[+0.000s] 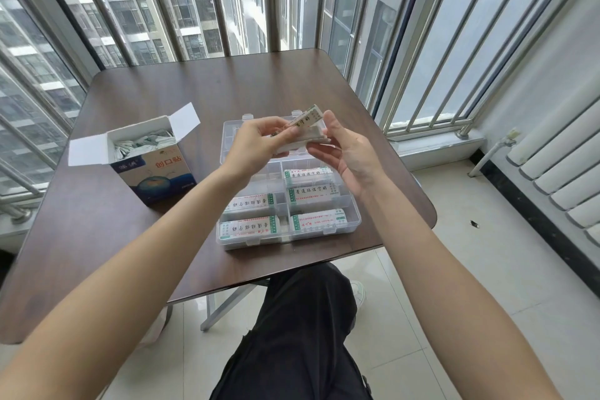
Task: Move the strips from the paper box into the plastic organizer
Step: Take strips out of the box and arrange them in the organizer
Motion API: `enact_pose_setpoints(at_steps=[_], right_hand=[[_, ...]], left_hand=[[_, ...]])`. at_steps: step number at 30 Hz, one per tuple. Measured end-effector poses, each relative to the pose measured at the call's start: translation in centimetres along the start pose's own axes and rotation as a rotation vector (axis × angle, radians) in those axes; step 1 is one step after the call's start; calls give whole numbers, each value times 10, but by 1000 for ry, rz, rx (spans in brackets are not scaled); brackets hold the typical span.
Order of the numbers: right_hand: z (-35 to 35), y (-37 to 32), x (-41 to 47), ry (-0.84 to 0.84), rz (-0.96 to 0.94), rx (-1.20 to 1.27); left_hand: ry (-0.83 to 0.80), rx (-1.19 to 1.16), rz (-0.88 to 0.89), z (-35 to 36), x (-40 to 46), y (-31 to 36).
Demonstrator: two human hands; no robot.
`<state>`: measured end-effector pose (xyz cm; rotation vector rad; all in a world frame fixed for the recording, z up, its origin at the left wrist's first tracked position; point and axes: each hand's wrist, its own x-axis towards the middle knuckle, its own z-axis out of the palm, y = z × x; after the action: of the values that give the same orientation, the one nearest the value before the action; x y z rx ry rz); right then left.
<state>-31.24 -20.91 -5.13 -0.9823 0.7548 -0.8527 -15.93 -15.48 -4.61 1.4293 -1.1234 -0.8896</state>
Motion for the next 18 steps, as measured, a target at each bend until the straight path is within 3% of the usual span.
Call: enact_pose_setpoints(at_steps=[8, 14, 18], right_hand=[[-25, -15, 2, -128, 39, -192], [-41, -18, 13, -92, -76, -636], [-39, -21, 15, -174, -178, -848]], left_hand=[[-25, 12, 0, -2, -1, 1], [-42, 200, 19, -16, 5, 5], [-7, 240, 5, -22, 8, 3]])
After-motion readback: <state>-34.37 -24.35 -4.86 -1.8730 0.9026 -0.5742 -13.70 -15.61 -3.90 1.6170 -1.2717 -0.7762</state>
